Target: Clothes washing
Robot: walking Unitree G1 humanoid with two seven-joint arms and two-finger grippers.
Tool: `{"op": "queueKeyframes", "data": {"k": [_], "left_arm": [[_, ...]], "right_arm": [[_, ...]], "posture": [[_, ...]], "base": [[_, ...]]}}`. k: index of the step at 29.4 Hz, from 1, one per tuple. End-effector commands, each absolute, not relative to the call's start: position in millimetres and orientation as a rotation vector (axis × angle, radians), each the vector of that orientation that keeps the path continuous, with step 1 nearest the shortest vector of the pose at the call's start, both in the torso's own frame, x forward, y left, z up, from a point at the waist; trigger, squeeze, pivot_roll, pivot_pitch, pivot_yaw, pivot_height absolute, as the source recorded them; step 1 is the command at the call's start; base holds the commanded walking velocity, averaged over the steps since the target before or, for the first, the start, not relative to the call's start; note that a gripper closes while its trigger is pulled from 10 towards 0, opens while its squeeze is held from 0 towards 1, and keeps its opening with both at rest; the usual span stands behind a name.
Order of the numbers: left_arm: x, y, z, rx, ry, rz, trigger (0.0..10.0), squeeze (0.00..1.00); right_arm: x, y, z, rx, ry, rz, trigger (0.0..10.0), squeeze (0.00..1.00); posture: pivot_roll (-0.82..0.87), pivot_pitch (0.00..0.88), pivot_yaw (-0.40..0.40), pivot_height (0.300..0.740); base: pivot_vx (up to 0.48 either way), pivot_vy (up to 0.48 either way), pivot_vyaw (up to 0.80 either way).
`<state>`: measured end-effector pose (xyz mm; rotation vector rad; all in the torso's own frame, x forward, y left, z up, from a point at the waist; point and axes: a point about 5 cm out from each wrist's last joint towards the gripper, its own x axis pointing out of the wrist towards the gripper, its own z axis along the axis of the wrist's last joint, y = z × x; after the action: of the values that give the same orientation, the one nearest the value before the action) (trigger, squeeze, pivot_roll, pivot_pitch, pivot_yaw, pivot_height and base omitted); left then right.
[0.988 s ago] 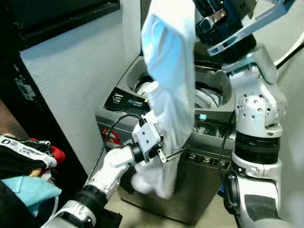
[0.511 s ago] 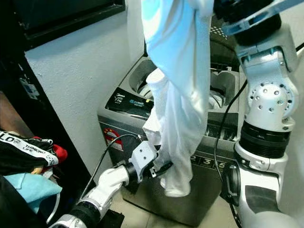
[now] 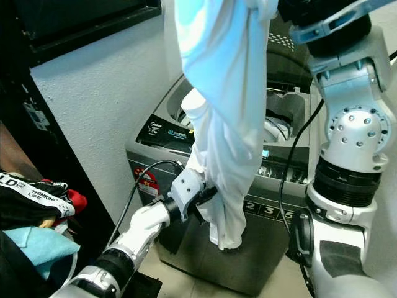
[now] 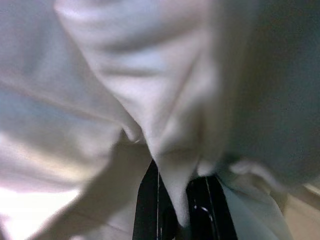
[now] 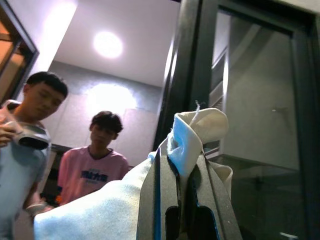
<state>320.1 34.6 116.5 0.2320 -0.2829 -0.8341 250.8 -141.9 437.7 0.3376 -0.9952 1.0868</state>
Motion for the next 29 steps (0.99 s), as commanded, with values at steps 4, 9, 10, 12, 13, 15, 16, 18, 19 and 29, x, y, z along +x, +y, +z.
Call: {"op": "queueKeyframes", "data": {"k": [4,9,10,12,13,15,16,18,19,29], "left_arm": [[334.6,43.7,147.4,0.14,-0.386,-0.727,0.0,0.0],[352.8,65.8,229.8,0.013,-0.652,-0.554,0.0,0.0],[352.8,65.8,229.8,0.013,-0.652,-0.554,0.0,0.0],[353.0,71.4,254.5,-0.019,-0.734,-0.527,0.0,0.0],[349.7,75.2,280.9,-0.034,-0.825,-0.523,0.0,0.0],[341.0,77.5,312.1,-0.051,-0.933,-0.543,0.0,0.0],[341.0,77.5,312.1,-0.051,-0.933,-0.543,0.0,0.0],[338.4,77.3,318.7,-0.057,-0.955,-0.555,0.0,0.0],[335.0,74.5,321.6,-0.07,-0.963,-0.582,0.0,0.0],[335.5,61.8,293.5,-0.069,-0.794,-0.616,10.0,0.0]], "right_arm": [[250.2,-134.0,426.5,0.322,-0.943,1.09,0.0,0.0],[281.1,-129.5,392.9,0.222,-0.746,0.897,0.0,0.0],[281.1,-129.5,392.9,0.222,-0.746,0.897,0.0,0.0],[291.0,-128.8,382.2,0.213,-0.686,0.837,0.0,0.0],[302.3,-129.2,370.5,0.205,-0.624,0.757,0.0,0.0],[318.8,-132.6,355.2,0.177,-0.545,0.625,0.0,0.0],[318.8,-132.6,355.2,0.177,-0.545,0.625,0.0,0.0],[323.1,-134.2,351.3,0.16,-0.525,0.583,0.0,0.0],[330.0,-136.2,345.5,0.15,-0.483,0.52,0.0,0.0],[333.4,-89.9,298.6,0.155,-0.302,0.567,0.0,0.0]], "posture": [[0.04,0.0,-0.024,0.74],[0.04,0.0,-0.02,0.74],[0.04,0.0,-0.02,0.74],[0.04,0.0,-0.019,0.74],[0.04,0.0,-0.013,0.74],[0.04,0.0,-0.009,0.74],[0.04,0.0,-0.009,0.74],[0.04,0.0,-0.009,0.74],[0.04,0.0,-0.009,0.74],[0.06,0.0,-0.013,0.74]], "base": [[0.0,0.0,0.0],[0.0,0.0,0.0],[0.0,0.0,0.0],[0.0,0.0,0.0],[0.0,0.0,0.0],[0.0,0.0,0.0],[0.0,0.0,0.0],[0.0,0.0,0.0],[0.0,0.0,0.0],[0.0,0.0,0.0]]}}
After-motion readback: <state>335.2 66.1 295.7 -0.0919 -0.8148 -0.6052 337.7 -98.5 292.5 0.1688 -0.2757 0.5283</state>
